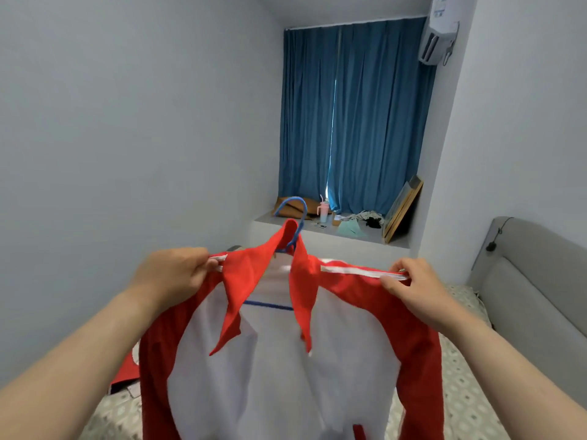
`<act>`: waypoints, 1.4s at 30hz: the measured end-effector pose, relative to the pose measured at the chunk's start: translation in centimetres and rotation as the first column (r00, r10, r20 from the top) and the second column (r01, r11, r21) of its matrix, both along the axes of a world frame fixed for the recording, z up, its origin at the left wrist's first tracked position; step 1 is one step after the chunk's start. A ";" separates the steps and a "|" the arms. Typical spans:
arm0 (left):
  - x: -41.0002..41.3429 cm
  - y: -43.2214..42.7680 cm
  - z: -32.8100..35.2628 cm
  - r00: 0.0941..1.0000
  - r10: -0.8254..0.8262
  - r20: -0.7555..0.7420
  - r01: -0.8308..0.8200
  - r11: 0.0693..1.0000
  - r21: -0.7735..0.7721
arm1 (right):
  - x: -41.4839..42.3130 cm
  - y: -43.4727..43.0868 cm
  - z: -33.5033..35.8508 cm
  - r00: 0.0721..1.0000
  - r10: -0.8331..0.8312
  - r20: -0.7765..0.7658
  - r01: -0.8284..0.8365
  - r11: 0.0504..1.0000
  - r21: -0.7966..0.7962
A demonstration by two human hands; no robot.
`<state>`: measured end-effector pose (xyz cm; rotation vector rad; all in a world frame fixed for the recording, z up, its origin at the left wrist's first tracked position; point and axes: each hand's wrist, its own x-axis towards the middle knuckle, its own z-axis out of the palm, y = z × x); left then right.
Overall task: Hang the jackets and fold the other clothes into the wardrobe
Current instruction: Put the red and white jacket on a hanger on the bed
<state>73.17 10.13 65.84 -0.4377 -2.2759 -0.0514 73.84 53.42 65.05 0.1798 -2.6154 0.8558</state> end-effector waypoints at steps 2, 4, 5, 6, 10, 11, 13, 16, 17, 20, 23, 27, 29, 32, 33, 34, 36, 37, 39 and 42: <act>-0.2 0.5 0.3 0.999 0.040 -0.014 -0.038 0.991 0.131 | 0.4 0.1 -0.2 0.999 0.024 -0.034 -0.021 0.996 0.083; -0.2 1.0 0.8 0.999 0.027 -0.036 -0.021 0.986 0.166 | 0.6 0.4 0.0 0.996 -0.004 -0.093 0.010 0.998 0.064; -0.1 1.5 1.2 0.999 0.011 -0.043 -0.004 0.986 0.166 | 0.5 0.7 0.2 0.992 -0.025 -0.124 0.032 0.998 0.055; 0.0 2.0 1.4 0.999 -0.004 -0.050 0.012 0.987 0.158 | 0.3 0.9 0.5 0.990 -0.029 -0.137 0.038 0.997 0.062; -0.1 3.2 2.0 0.998 -0.016 -0.061 0.024 0.990 0.141 | -0.8 0.6 1.3 0.994 0.104 -0.028 -0.101 0.991 0.089; -0.2 3.4 2.0 0.998 -0.010 -0.060 0.019 0.989 0.148 | -1.4 0.5 1.2 0.992 0.125 -0.017 -0.123 0.987 0.106; -0.5 3.3 1.9 0.998 0.002 -0.063 0.008 0.986 0.167 | -2.4 0.1 0.9 0.990 0.139 -0.005 -0.137 0.985 0.109; -1.2 2.7 1.5 0.998 0.044 -0.052 -0.033 0.983 0.182 | -4.0 -0.9 0.4 0.984 0.170 -0.045 -0.165 0.981 0.099; -1.5 2.3 1.4 0.997 0.056 -0.047 -0.047 0.981 0.188 | -4.6 -1.3 0.2 0.983 0.176 -0.056 -0.171 0.982 0.085; -2.6 0.7 1.2 0.995 0.097 -0.035 -0.089 0.978 0.190 | -6.9 -3.2 -0.3 0.976 0.200 -0.086 -0.195 0.979 0.060; -4.1 -1.6 1.0 0.990 0.130 -0.051 -0.119 0.976 0.182 | -9.7 -5.6 -0.2 0.965 0.240 -0.110 -0.236 0.971 0.048; -7.2 -5.4 0.6 0.981 0.190 -0.033 -0.177 0.953 0.247 | -14.5 -9.6 0.2 0.942 0.304 -0.139 -0.296 0.952 0.076; -9.4 -7.4 0.0 0.976 0.219 -0.008 -0.207 0.932 0.297 | -17.5 -11.6 0.2 0.937 0.322 -0.133 -0.307 0.944 0.122; -12.8 -10.1 -1.6 0.966 0.258 0.025 -0.251 0.907 0.339 | -22.5 -14.7 -0.5 0.936 0.312 -0.162 -0.288 0.945 0.154; -13.8 -10.9 -2.4 0.962 0.271 0.039 -0.267 0.898 0.349 | -24.1 -15.8 -0.9 0.936 0.308 -0.169 -0.283 0.946 0.157; -14.7 -11.7 -3.2 0.957 0.283 0.058 -0.285 0.888 0.360 | -25.6 -16.9 -1.3 0.937 0.307 -0.166 -0.282 0.946 0.163; -16.1 -13.1 -5.0 0.948 0.300 0.104 -0.316 0.867 0.384 | -28.2 -19.0 -2.1 0.936 0.321 -0.144 -0.293 0.938 0.186; -16.8 -13.9 -5.8 0.943 0.309 0.119 -0.331 0.858 0.393 | -29.4 -20.0 -2.6 0.931 0.338 -0.135 -0.308 0.929 0.204; -17.7 -15.4 -7.2 0.932 0.337 0.134 -0.362 0.838 0.408 | -31.6 -22.1 -3.7 0.918 0.378 -0.120 -0.344 0.910 0.231; -18.2 -17.7 -9.4 0.902 0.408 0.140 -0.428 0.807 0.406 | -34.0 -25.4 -5.5 0.897 0.427 -0.116 -0.391 0.887 0.245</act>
